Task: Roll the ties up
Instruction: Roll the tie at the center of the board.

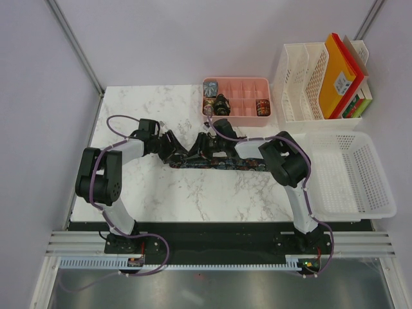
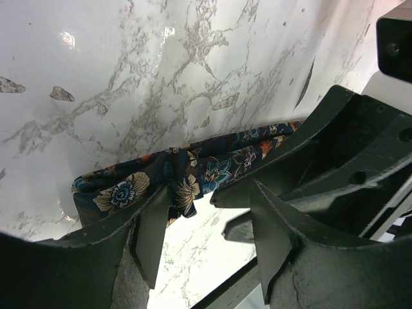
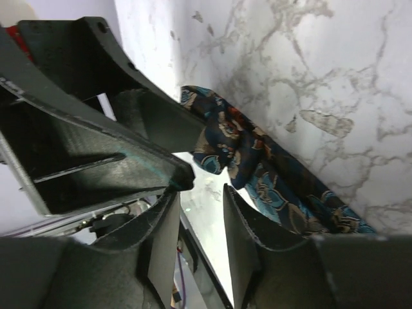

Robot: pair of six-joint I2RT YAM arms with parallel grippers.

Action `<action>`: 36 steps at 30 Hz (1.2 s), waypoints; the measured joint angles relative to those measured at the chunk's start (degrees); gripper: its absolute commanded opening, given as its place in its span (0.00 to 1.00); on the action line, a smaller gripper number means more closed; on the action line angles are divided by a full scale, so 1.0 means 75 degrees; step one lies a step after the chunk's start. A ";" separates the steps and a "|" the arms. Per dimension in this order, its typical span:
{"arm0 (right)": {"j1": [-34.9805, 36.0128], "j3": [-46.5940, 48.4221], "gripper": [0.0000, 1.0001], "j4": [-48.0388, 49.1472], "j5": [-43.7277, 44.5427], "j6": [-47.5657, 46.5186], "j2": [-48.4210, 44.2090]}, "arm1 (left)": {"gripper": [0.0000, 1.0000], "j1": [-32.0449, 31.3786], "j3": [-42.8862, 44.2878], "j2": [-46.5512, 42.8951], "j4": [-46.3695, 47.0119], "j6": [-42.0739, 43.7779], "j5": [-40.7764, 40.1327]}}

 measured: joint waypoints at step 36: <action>0.0076 -0.0915 0.45 0.1886 0.0017 0.1749 0.0318 | 0.02 0.0108 -0.0458 -0.0137 0.0125 0.0239 0.0006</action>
